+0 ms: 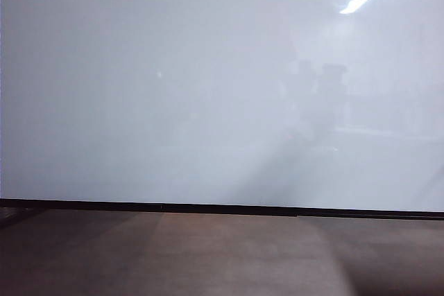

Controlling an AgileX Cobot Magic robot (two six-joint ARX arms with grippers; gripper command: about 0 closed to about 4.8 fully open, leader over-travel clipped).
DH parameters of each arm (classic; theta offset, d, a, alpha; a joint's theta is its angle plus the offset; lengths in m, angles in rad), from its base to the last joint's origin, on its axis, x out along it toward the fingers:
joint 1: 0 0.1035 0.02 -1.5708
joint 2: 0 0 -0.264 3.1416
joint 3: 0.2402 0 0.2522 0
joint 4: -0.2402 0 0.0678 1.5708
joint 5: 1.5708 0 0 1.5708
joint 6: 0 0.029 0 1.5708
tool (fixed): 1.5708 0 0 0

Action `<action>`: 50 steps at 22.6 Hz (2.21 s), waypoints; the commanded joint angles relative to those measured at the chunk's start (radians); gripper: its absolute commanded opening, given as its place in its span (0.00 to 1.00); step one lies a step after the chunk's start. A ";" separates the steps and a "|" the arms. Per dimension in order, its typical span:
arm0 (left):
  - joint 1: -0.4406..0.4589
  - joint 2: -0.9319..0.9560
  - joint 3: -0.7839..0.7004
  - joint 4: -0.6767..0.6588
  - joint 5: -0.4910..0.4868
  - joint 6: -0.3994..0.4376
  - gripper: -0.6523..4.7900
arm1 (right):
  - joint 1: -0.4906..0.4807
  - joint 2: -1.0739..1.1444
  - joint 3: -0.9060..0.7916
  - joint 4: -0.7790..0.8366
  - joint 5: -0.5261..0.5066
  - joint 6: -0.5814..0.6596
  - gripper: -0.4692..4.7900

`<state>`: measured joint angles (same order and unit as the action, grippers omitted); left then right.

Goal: Reach to the right to find the marker pen, pick it up, and write the number 1 on the whiteboard.

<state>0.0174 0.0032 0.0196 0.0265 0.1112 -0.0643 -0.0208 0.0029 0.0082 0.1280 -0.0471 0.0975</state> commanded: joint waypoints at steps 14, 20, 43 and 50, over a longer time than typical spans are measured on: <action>-0.004 0.028 0.266 -0.150 -0.003 -0.019 0.11 | 0.002 0.058 0.327 -0.078 0.095 -0.098 0.35; -0.004 0.266 0.573 -0.144 0.001 -0.019 0.11 | 0.001 0.356 0.557 0.041 0.097 -0.069 0.81; -0.825 1.353 1.347 -0.363 -0.008 0.338 0.11 | -0.374 1.175 0.701 0.356 -0.169 -0.049 1.00; -0.788 1.539 1.347 -0.291 0.092 0.341 0.11 | -0.404 1.513 0.702 0.683 -0.190 -0.142 1.00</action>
<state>-0.7708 1.5352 1.3609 -0.3019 0.1852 0.2741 -0.4129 1.4708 0.7067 0.7067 -0.2150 -0.0261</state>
